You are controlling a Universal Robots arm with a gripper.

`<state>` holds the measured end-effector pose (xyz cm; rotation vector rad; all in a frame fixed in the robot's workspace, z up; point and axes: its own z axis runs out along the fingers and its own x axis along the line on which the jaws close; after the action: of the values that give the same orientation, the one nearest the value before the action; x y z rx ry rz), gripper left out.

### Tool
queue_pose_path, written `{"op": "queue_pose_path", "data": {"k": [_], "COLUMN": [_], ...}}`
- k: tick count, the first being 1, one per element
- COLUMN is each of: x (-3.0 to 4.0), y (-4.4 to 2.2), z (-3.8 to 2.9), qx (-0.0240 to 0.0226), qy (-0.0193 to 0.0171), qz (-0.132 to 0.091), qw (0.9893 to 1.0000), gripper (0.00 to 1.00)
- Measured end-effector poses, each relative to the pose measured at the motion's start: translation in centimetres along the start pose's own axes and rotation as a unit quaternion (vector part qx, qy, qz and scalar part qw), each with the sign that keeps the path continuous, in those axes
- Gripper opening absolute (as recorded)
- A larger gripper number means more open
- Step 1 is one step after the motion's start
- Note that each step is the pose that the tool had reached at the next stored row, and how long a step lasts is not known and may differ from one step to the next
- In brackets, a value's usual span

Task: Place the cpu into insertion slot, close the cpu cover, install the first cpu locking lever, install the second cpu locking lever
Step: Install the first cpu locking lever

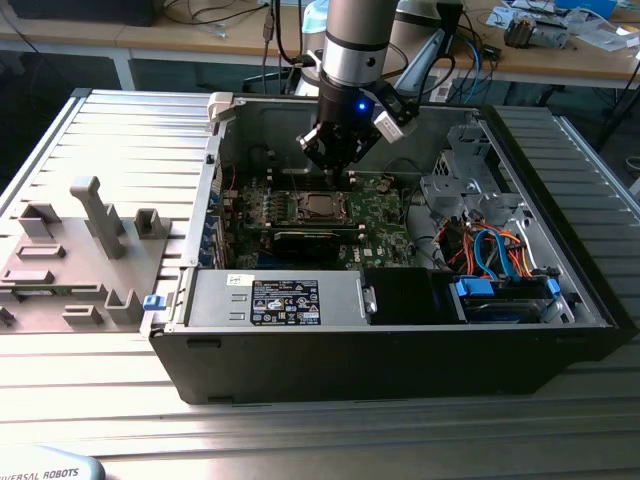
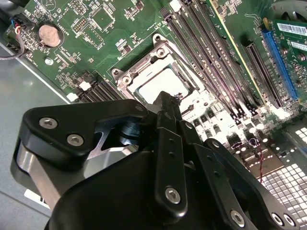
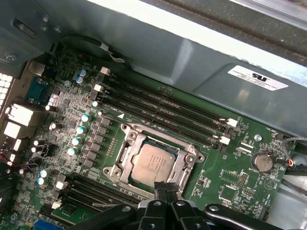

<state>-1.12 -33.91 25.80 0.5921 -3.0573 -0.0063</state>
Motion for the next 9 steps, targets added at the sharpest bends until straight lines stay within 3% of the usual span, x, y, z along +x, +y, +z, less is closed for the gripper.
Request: {"op": "queue_pose_path", "data": {"k": [9], "x": [0.00], "y": [0.00], "z": [0.00], "qx": [0.0001], "qy": [0.0000], "qz": [-0.003], "qw": [1.0000], "gripper": [0.11]}}
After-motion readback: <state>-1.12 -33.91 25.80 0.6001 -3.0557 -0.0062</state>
